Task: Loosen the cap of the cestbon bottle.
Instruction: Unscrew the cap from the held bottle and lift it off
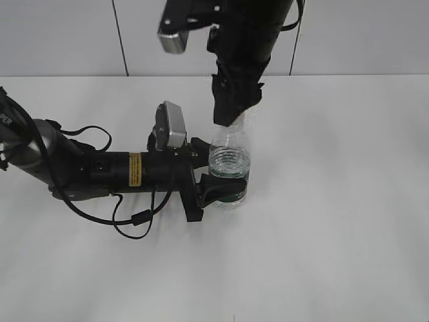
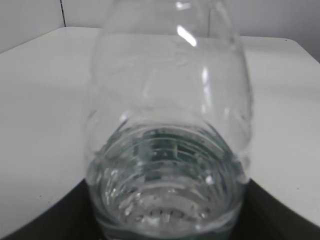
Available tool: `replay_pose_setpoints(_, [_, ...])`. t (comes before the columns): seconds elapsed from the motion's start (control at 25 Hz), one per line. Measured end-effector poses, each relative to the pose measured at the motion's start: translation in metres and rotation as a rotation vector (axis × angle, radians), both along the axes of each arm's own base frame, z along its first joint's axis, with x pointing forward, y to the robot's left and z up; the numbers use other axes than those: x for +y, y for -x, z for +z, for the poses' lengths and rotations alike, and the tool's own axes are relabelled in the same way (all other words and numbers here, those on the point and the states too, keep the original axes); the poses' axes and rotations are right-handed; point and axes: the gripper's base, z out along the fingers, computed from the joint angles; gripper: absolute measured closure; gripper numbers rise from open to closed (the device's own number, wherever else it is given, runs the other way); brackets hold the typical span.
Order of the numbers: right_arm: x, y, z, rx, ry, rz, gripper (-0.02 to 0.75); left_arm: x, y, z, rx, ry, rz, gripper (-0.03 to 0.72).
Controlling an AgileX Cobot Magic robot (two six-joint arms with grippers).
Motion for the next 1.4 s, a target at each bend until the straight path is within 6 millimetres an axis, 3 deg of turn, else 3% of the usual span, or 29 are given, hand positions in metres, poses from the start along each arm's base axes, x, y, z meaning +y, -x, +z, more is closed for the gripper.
replay_pose_setpoints(0.2, [-0.004,0.006,0.026,0.064,-0.106,-0.36,0.244,0.0,0.0,0.0,0.0,-0.001,0.0,0.276])
replay_pose_setpoints(0.36, [-0.005,0.006,0.028,0.185,-0.176,-0.776,0.244,0.0,0.0,0.0,0.0,-0.001,0.0,0.276])
replay_pose_setpoints(0.52, [-0.007,0.004,0.028,0.209,-0.19,-0.964,0.244,0.0,0.0,0.0,0.0,-0.001,0.0,0.276])
replay_pose_setpoints(0.92, [-0.006,-0.001,0.005,0.228,-0.134,-1.032,0.244,0.0,0.0,0.0,0.0,-0.001,0.0,0.276])
replay_pose_setpoints(1.4, [0.001,-0.001,-0.007,0.304,-0.133,-1.042,0.244,0.0,0.0,0.0,0.0,-0.001,0.0,0.276])
